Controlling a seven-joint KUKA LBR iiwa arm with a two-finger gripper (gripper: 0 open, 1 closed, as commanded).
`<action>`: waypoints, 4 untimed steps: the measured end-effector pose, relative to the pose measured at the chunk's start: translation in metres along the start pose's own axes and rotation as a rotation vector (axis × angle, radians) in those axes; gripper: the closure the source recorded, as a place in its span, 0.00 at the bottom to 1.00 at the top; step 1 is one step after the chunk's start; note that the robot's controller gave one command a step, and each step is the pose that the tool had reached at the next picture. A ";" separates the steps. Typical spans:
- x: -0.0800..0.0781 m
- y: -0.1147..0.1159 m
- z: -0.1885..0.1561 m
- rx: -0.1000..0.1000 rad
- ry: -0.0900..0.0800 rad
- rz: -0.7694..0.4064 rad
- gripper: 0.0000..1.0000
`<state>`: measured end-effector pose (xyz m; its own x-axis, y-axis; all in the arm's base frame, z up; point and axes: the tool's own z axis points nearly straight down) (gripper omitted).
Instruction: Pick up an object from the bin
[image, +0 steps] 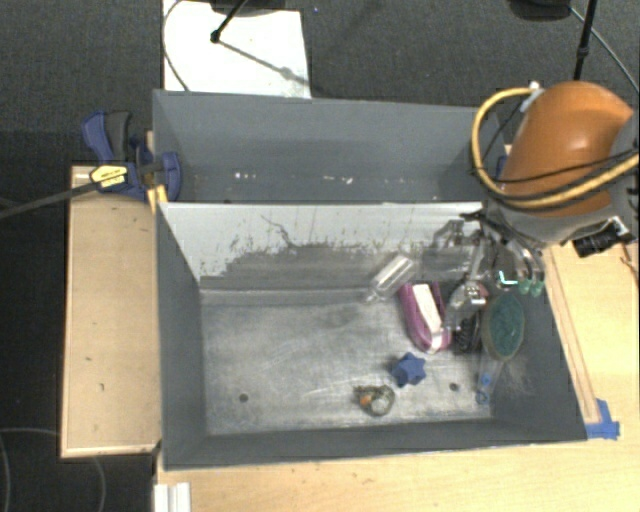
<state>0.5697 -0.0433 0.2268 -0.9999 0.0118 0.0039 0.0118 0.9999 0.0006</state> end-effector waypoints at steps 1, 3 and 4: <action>0.016 0.008 0.129 0.002 -0.010 -0.047 0.00; 0.049 0.017 0.135 0.004 -0.023 -0.201 0.00; 0.061 0.033 0.135 0.007 -0.034 -0.392 0.00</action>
Offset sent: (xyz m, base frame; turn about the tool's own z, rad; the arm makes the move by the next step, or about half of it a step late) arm -0.0229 0.0106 -0.1508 -0.0554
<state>0.5090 -0.0091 0.0917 -0.9281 -0.3712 -0.0285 -0.3710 0.9286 -0.0112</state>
